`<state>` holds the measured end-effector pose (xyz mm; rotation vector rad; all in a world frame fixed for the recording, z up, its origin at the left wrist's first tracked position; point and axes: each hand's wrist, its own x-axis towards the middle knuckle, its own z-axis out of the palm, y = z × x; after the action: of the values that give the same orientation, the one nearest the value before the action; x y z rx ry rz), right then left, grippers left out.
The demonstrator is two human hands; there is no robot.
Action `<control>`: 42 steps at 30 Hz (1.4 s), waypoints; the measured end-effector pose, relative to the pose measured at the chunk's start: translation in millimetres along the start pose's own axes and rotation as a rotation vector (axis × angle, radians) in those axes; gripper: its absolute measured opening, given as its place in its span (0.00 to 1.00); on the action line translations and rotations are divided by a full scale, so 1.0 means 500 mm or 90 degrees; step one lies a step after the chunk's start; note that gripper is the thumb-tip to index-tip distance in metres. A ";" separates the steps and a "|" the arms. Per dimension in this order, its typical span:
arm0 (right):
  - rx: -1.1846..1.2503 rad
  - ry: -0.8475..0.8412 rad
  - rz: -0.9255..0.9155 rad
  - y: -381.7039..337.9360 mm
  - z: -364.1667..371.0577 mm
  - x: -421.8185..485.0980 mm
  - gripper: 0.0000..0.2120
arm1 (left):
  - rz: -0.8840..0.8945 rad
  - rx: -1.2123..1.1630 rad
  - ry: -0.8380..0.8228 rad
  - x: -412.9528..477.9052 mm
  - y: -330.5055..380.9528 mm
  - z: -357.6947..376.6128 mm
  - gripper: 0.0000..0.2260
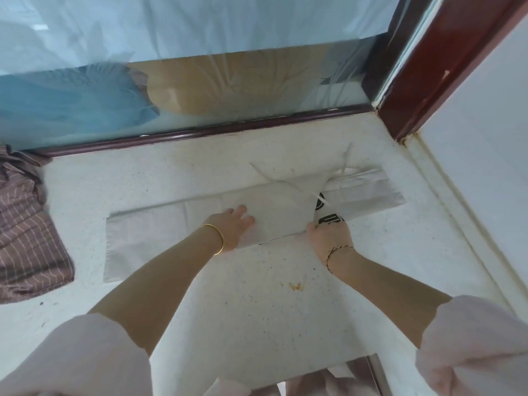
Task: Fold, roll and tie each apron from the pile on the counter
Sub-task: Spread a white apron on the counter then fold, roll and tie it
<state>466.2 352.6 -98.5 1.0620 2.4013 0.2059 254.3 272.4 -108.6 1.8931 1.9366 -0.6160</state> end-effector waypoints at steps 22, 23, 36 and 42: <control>0.525 -0.027 0.122 -0.108 0.036 -0.024 0.23 | -0.150 0.008 0.061 0.113 -0.045 -0.013 0.19; 0.492 -0.021 0.152 -0.112 0.041 -0.013 0.23 | -0.152 0.005 0.059 0.111 -0.049 -0.013 0.18; 0.236 0.025 0.273 0.078 0.041 0.081 0.27 | -0.059 -0.600 -0.024 0.123 0.110 -0.013 0.18; 0.287 -0.009 0.129 0.051 0.105 -0.002 0.28 | 0.017 -0.375 0.043 0.088 0.177 0.003 0.21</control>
<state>509.8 366.3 -134.9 1.5001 2.3819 -0.2890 341.2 309.3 -138.7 1.5679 1.8576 0.0382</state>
